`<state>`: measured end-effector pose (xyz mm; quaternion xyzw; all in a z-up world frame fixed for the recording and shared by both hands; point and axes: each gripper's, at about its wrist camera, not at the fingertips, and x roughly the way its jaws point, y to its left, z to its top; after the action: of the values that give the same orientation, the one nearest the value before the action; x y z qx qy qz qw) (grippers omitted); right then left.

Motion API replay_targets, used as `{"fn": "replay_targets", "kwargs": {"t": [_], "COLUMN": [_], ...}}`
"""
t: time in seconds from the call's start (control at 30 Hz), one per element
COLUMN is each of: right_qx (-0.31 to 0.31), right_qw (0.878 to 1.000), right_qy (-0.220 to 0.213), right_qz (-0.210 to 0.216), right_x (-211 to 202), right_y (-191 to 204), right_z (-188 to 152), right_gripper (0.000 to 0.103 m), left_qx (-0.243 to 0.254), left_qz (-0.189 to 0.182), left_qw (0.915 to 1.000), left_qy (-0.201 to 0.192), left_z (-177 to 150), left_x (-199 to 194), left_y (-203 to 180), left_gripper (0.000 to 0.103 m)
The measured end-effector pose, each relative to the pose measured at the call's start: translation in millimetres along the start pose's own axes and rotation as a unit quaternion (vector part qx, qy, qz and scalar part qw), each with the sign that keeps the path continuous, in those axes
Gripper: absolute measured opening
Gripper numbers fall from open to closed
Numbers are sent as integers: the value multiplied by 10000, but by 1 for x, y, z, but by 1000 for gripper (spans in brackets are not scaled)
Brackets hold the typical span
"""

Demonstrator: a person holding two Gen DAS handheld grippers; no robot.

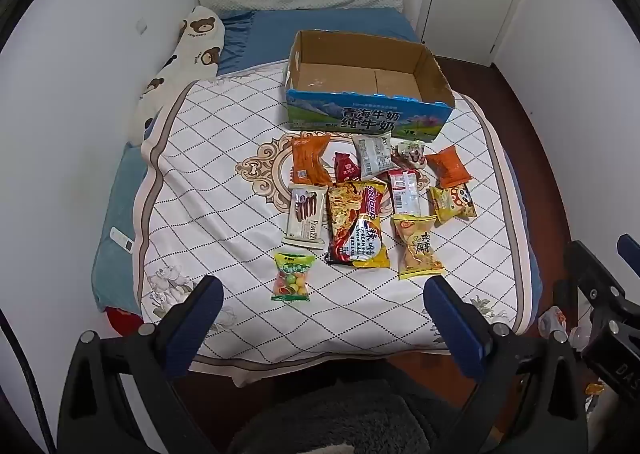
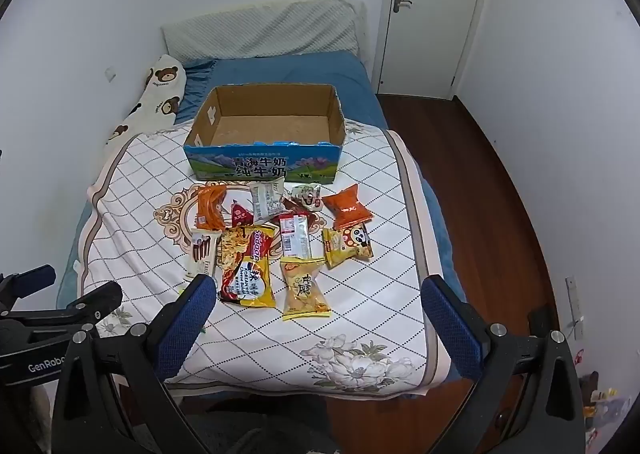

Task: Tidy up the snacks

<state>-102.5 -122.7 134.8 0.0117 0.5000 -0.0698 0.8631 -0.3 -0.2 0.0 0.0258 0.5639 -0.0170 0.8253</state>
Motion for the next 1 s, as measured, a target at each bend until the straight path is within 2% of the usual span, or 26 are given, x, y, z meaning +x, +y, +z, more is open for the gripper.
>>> {"fn": "replay_targets", "kwargs": {"t": [0.2,0.33,0.67,1.0], "right_qx": [-1,27,-8,-1], "right_qw": [10000,10000,9998,9997], "right_qy": [-15,4,171,206], "right_qz": [28,24,35,116], "right_x": [-4,3,4,3], "right_y": [2,-10,-2,4], "right_z": [3,-4,-3,-2], "right_gripper": [103,103,103,103], "left_qx": [-19,9,-13,-56], "left_qz": [-7,-1,2,7], "left_qw": [10000,10000,10000,10000], "left_qy": [-33,-5,2,13], "left_z": [-1,-1,-3,-7], "left_x": [-2,1,0,-1], "left_y": [-1,-5,-9,7], "left_gripper": [103,103,103,103]}}
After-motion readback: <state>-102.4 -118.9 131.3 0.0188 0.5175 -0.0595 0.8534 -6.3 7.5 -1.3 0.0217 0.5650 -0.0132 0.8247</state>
